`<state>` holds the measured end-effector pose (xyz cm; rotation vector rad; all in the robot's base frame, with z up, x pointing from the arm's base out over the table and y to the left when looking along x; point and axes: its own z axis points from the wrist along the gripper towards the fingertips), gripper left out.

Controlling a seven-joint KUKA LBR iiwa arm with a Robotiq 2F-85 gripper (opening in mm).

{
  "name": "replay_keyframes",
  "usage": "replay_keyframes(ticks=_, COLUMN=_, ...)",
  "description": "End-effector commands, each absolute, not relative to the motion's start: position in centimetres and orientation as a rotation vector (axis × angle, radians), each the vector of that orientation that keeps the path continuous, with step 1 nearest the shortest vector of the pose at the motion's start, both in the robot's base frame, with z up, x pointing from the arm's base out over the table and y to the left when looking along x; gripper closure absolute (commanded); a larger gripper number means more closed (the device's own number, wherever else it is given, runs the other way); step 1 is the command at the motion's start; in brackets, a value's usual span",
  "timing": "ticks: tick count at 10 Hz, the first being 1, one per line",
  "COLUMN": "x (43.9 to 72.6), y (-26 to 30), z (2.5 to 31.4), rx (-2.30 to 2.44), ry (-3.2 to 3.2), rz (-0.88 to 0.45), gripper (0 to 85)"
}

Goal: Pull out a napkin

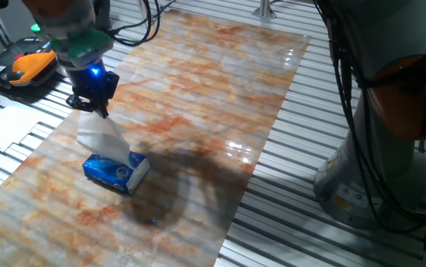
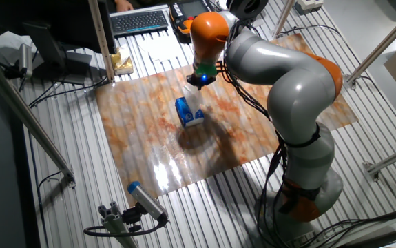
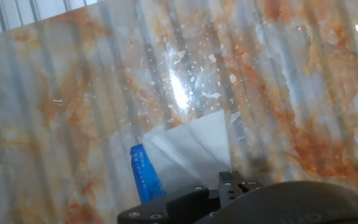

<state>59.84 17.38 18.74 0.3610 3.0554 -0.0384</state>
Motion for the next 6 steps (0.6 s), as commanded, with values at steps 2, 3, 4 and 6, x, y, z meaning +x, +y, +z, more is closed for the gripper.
replay_keyframes(ticks=2, x=59.8, y=17.1, z=19.0, rx=0.35, ry=3.052, rz=-0.04, gripper=85.0)
replay_keyframes(ticks=3, x=59.9, y=16.7, z=19.5, rx=0.341, ry=3.056, rz=-0.037, gripper=85.0)
replay_keyframes(ticks=4, x=60.0, y=16.4, z=20.1, rx=0.337, ry=3.059, rz=-0.039, gripper=85.0)
replay_keyframes(ticks=6, x=60.1, y=16.3, z=20.8, rx=0.335, ry=3.058, rz=-0.053, gripper=85.0)
